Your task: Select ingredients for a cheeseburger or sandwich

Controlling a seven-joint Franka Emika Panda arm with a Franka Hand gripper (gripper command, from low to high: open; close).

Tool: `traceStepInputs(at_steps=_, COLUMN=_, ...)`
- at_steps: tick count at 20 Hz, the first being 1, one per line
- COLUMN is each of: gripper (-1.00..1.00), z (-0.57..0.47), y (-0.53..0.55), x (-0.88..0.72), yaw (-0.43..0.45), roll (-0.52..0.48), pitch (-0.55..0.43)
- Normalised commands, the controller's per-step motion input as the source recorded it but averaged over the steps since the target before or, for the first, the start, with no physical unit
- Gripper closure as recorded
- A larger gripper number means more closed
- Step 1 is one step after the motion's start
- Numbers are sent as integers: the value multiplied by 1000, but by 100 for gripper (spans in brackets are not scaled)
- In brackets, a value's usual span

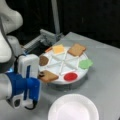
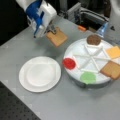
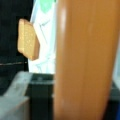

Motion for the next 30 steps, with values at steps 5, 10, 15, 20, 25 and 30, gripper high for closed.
traceStepInputs(at_steps=5, gripper=100, z=-108, y=-580, x=837, yaw=216, roll=-111, pitch=165)
traceStepInputs(at_steps=10, gripper=100, z=-109, y=-382, x=819, yaw=249, roll=-70, pitch=200)
traceStepInputs(at_steps=15, gripper=100, z=-56, y=-255, x=578, yaw=186, roll=55, pitch=155)
traceStepInputs(at_steps=20, gripper=100, z=5, y=-200, x=382, yaw=137, roll=128, pitch=126)
traceStepInputs(at_steps=25, gripper=100, z=-119, y=-131, x=448, yaw=110, roll=158, pitch=78)
traceStepInputs(at_steps=30, gripper=100, z=-209, y=-60, x=516, yaw=76, roll=179, pitch=22)
